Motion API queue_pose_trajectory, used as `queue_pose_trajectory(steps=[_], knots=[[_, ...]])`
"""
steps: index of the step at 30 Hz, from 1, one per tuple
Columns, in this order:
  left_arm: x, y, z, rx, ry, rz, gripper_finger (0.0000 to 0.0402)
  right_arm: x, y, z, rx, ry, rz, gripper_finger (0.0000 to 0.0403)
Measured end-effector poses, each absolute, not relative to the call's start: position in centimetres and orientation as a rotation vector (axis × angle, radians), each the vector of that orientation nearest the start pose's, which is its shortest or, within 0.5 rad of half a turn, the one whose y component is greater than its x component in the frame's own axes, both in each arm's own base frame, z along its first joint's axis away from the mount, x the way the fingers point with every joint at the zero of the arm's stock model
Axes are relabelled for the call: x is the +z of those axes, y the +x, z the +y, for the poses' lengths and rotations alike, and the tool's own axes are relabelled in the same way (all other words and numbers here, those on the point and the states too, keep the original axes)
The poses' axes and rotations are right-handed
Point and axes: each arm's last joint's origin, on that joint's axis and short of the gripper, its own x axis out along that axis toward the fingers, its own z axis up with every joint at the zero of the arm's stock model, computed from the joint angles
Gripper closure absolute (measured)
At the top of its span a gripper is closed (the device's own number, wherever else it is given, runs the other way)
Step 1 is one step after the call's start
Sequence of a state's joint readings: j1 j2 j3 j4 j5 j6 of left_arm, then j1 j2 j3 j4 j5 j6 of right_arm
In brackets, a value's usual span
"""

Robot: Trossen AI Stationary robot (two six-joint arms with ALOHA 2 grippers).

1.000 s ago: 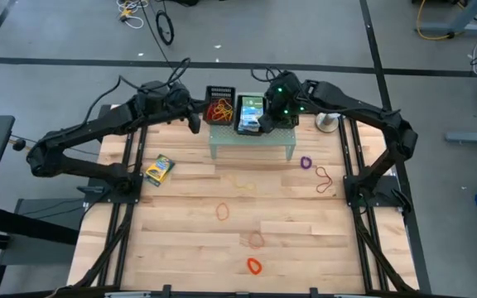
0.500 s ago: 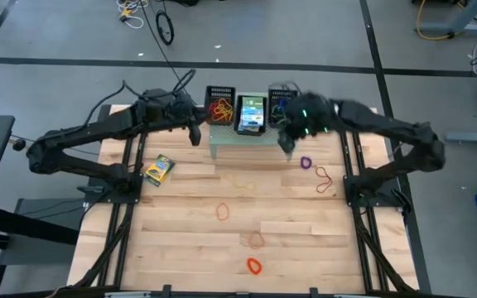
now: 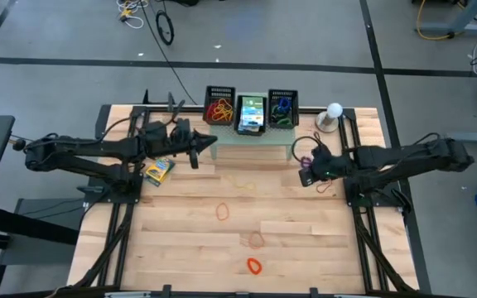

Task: Pick & Place Office Desk Supplies
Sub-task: Put the red rubber band into the left black bin on the shelf

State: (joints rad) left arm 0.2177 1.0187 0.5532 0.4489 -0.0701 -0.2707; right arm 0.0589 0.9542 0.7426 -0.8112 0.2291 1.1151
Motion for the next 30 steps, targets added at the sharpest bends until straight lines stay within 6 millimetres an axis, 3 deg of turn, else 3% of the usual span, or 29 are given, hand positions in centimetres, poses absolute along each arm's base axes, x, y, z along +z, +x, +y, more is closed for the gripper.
queue_pose_trajectory(steps=[4, 9, 19, 26, 30], knots=[[26.4, 22.0, 4.5, 0.301, -0.277, 0.006, 0.0394, 20.0, 15.7, -0.1, -0.854, 1.039, 0.836, 0.0386], [26.4, 22.1, 4.3, 0.316, -0.289, 0.001, 0.0394, 16.7, 14.8, -0.4, -0.949, 1.132, 0.821, 0.0336], [26.4, 22.0, 4.3, 0.322, -0.302, 0.0, 0.0394, 15.5, 12.4, -1.3, -1.219, 1.018, 0.885, 0.0243], [26.2, 22.0, 4.3, 0.322, -0.305, 0.017, 0.0394, 13.9, 11.5, -1.7, -1.269, 0.982, 0.956, 0.0191], [26.1, 22.0, 4.3, 0.321, -0.304, 0.022, 0.0394, 12.7, 11.1, -1.9, -1.234, 0.964, 1.005, 0.0184]])
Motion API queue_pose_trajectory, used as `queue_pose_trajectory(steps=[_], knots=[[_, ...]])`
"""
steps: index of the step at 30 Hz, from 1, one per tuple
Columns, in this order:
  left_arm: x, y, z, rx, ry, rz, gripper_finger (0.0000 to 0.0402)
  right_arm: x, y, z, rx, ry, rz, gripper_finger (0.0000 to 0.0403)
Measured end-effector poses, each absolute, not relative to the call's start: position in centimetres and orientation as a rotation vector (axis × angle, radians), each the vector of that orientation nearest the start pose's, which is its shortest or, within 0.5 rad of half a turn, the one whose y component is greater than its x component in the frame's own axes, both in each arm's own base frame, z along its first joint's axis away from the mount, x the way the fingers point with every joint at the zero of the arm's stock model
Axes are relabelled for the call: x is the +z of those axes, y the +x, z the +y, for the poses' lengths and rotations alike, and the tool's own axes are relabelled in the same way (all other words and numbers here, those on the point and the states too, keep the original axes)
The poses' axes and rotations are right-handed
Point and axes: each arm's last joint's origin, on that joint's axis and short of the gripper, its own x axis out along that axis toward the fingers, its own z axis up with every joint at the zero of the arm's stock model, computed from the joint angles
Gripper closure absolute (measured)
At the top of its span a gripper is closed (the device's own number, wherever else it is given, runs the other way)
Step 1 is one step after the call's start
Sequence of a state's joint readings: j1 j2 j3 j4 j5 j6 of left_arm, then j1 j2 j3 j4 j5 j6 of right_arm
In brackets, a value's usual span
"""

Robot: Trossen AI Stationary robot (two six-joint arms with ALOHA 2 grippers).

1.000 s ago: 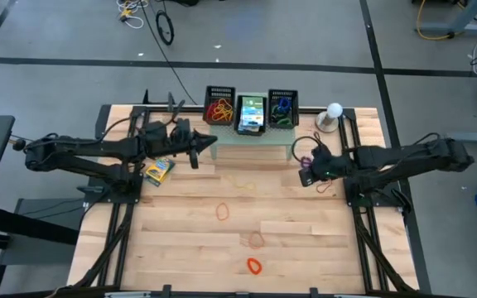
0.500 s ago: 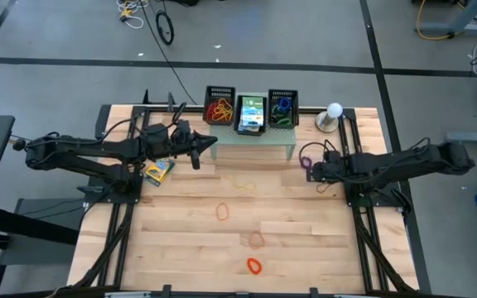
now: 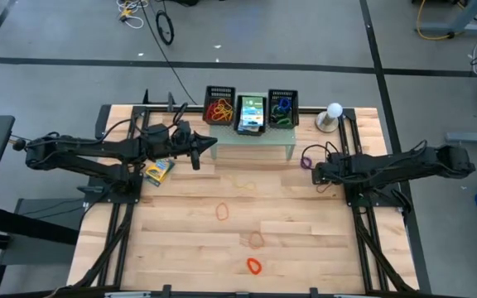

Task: Pick & Place Office Desk Supplies
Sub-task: Put the red rubber band into the left black bin on the shelf

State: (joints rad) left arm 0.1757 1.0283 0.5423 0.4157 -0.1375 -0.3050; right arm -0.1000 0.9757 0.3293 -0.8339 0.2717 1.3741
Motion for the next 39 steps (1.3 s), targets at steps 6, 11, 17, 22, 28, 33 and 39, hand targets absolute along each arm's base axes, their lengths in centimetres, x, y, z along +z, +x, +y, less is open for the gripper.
queue_pose_trajectory(steps=[6, 11, 17, 22, 28, 33, 39], knots=[[26.1, 22.0, 4.3, 0.323, -0.334, 0.022, 0.0394, 12.4, 11.2, -1.9, -1.18, 0.954, 1.029, 0.0254], [25.8, 22.3, 4.4, 0.32, -0.449, 0.022, 0.0393, 12.8, 11.7, -1.9, -1.107, 0.946, 1.042, 0.0359], [24.6, 23.2, 4.2, 0.262, -0.453, 0.094, 0.0391, 13.1, 12.6, -1.8, -0.976, 0.972, 1.041, 0.0385], [23.2, 24.0, 4.4, 0.272, -0.505, 0.148, 0.0395, 13.3, 13.2, -1.6, -0.914, 0.983, 1.002, 0.0397], [21.6, 25.0, 4.1, 0.277, -0.41, 0.223, 0.0392, 13.5, 13.4, -1.3, -0.891, 0.975, 1.001, 0.0397], [21.7, 25.0, 4.0, 0.246, -0.377, 0.232, 0.0396, 14.5, 14.1, -0.7, -0.842, 0.955, 0.98, 0.0399], [21.1, 24.8, 3.9, 0.243, -0.363, 0.277, 0.0396, 16.8, 16.0, 0.6, -0.7, 0.906, 0.867, 0.0401]])
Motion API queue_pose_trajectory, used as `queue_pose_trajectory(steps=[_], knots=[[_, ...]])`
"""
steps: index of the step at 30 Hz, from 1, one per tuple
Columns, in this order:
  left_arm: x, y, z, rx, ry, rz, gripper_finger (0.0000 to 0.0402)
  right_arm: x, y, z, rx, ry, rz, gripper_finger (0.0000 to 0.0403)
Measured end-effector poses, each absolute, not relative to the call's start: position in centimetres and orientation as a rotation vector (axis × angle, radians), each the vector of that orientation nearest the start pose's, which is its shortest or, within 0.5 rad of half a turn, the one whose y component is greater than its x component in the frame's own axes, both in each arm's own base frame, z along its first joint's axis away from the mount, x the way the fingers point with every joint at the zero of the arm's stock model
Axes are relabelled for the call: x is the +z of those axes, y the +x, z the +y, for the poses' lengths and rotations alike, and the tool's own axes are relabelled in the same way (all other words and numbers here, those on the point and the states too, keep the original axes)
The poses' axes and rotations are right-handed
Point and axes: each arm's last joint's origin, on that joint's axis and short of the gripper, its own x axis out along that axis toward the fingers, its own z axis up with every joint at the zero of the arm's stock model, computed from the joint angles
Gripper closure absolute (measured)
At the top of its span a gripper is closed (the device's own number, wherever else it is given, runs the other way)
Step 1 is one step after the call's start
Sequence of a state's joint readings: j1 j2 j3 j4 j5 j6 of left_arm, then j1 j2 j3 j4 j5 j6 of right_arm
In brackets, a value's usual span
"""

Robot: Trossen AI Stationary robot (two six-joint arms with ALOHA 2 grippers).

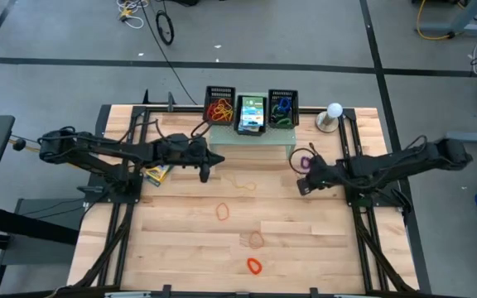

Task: Pick & Place Office Desk Supplies
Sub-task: Put the red rubber band into the left black bin on the shelf

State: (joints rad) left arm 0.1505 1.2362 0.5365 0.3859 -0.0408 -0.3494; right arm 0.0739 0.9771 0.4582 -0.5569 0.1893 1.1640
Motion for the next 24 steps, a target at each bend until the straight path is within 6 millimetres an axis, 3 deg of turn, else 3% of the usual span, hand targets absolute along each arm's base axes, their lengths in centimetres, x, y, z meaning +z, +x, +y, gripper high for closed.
queue_pose_trajectory(steps=[4, 7, 12, 18, 24], knots=[[20.7, 24.8, 3.7, 0.222, -0.362, 0.316, 0.0395, 18.1, 17.7, 1.9, -0.542, 0.813, 0.812, 0.0402], [20.2, 25.0, 3.4, 0.193, -0.365, 0.351, 0.0394, 18.0, 19.0, 2.5, -0.49, 0.717, 0.851, 0.0402], [19.3, 25.5, 2.8, 0.186, -0.368, 0.392, 0.0393, 17.9, 23.2, 2.8, -0.352, 0.548, 0.818, 0.0402], [18.3, 26.0, 1.9, 0.282, -0.4, 0.395, 0.0393, 16.4, 28.5, 3.6, -0.064, 0.304, 0.847, 0.0403], [17.8, 26.1, 1.1, 0.264, -0.42, 0.43, 0.0393, 14.6, 32.2, 4.2, 0.053, 0.161, 0.868, 0.0403]])
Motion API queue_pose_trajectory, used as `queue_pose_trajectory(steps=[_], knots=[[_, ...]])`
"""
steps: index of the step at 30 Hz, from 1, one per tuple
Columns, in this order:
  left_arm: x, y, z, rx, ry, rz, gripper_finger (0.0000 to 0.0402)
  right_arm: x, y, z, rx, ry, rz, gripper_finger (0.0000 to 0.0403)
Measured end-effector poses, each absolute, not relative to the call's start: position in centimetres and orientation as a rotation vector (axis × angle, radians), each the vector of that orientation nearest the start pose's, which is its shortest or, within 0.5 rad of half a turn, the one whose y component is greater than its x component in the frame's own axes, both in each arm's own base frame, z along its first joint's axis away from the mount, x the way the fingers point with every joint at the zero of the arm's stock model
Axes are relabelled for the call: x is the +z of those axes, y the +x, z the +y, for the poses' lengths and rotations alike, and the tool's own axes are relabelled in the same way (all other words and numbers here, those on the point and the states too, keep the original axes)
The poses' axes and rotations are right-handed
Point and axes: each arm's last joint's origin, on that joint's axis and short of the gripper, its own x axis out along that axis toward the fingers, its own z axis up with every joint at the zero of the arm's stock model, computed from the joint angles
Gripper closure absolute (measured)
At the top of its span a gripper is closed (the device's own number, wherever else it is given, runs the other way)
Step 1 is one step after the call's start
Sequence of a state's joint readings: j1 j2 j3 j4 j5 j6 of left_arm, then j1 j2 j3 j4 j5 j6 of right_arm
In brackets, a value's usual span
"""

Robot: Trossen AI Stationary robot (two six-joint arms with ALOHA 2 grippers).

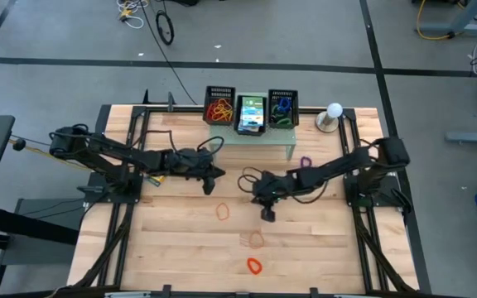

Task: Pick & Place Office Desk Supplies
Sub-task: Put the red rubber band into the left black bin on the shelf

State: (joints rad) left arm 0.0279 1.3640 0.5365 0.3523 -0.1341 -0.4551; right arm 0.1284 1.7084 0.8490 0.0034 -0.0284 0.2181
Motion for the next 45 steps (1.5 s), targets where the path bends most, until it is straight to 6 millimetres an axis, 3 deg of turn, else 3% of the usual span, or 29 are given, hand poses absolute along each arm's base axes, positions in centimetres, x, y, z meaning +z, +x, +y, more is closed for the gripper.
queue_pose_trajectory(steps=[7, 12, 17, 20, 23, 25, 31, 36, 39, 45], knots=[[17.4, 26.0, 0.3, 0.188, -0.387, 0.49, 0.0392, 14.8, 36.3, 4.3, -0.002, 0.168, 0.78, 0.0396], [17.1, 25.8, -0.3, 0.141, -0.368, 0.537, 0.0381, 14.1, 38.1, 5.2, -0.032, 0.149, 0.793, 0.0381], [16.8, 25.6, -1.1, 0.12, -0.36, 0.587, 0.0351, 15.0, 38.4, 5.5, -0.021, 0.152, 0.818, 0.032], [16.7, 25.5, -1.6, 0.116, -0.359, 0.596, 0.0336, 17.2, 37.7, 5.2, 0.006, 0.096, 0.839, 0.0288], [17.0, 25.6, -2.4, 0.144, -0.394, 0.581, 0.033, 20.0, 35.8, 4.8, 0.071, 0.052, 0.872, 0.0284], [17.6, 25.9, -3.0, 0.174, -0.406, 0.551, 0.0332, 20.8, 34.1, 4.7, 0.075, 0.021, 0.897, 0.03], [17.4, 27.2, -4.0, 0.196, -0.421, 0.588, 0.0372, 19.1, 27.4, 4.4, 0.004, 0.188, 0.865, 0.0393], [16.4, 29.5, -4.7, 0.157, -0.4, 0.697, 0.0394, 18.5, 22.5, 4.6, -0.138, 0.298, 0.782, 0.0384], [16.3, 31.3, -5.1, 0.153, -0.382, 0.791, 0.0369, 18.7, 20.6, 4.6, -0.168, 0.319, 0.732, 0.0393], [16.1, 34.5, -5.8, 0.175, -0.402, 0.949, 0.0273, 19.0, 18.5, 4.2, -0.155, 0.304, 0.682, 0.0393]])
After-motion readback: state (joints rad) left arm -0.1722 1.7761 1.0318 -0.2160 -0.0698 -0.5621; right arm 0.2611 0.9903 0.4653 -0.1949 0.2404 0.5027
